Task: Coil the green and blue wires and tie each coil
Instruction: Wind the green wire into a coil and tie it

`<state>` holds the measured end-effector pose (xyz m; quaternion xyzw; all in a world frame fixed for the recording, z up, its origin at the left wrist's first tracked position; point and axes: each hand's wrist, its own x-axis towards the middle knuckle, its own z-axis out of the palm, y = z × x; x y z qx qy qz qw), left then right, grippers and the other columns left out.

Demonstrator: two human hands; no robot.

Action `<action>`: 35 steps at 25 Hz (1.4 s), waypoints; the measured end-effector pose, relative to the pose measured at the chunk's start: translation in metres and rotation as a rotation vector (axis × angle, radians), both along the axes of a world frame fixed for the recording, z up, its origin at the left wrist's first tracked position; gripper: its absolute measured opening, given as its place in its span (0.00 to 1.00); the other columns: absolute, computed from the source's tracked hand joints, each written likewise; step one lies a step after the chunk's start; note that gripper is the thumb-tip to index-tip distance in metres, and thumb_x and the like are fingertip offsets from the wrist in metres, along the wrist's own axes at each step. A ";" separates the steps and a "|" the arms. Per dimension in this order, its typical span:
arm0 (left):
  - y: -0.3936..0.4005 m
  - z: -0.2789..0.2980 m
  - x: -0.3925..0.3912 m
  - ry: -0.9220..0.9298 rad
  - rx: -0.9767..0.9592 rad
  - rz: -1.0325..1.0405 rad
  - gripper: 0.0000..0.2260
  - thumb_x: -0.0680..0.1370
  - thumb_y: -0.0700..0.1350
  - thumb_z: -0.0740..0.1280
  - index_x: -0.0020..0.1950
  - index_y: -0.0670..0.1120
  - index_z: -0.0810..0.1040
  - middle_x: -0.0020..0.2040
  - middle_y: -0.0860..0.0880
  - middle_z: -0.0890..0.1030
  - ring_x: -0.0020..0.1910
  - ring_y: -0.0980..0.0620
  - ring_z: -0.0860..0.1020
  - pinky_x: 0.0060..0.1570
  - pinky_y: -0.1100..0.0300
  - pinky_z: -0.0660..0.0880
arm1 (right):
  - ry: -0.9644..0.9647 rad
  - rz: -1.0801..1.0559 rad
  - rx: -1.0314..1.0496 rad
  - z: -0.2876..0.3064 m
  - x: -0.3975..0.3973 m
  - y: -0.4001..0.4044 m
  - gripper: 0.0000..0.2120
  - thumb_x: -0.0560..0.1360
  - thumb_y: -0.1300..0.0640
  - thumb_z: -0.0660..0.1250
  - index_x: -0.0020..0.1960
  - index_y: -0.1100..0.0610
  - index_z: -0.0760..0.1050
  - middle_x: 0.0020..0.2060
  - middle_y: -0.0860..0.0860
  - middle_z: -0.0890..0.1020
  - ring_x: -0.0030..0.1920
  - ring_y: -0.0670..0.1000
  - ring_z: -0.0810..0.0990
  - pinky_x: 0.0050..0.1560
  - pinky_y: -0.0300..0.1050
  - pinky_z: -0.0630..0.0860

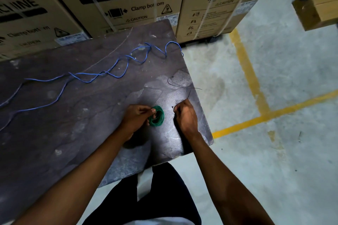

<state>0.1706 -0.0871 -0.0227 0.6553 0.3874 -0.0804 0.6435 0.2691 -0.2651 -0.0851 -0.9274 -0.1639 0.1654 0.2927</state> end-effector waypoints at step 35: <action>0.076 0.222 -0.066 -0.436 -0.151 -0.305 0.21 0.65 0.62 0.80 0.40 0.45 0.85 0.36 0.46 0.83 0.28 0.58 0.73 0.26 0.68 0.71 | 0.148 -0.006 0.990 0.238 0.020 0.116 0.07 0.75 0.70 0.70 0.45 0.60 0.80 0.39 0.57 0.86 0.38 0.46 0.84 0.34 0.39 0.75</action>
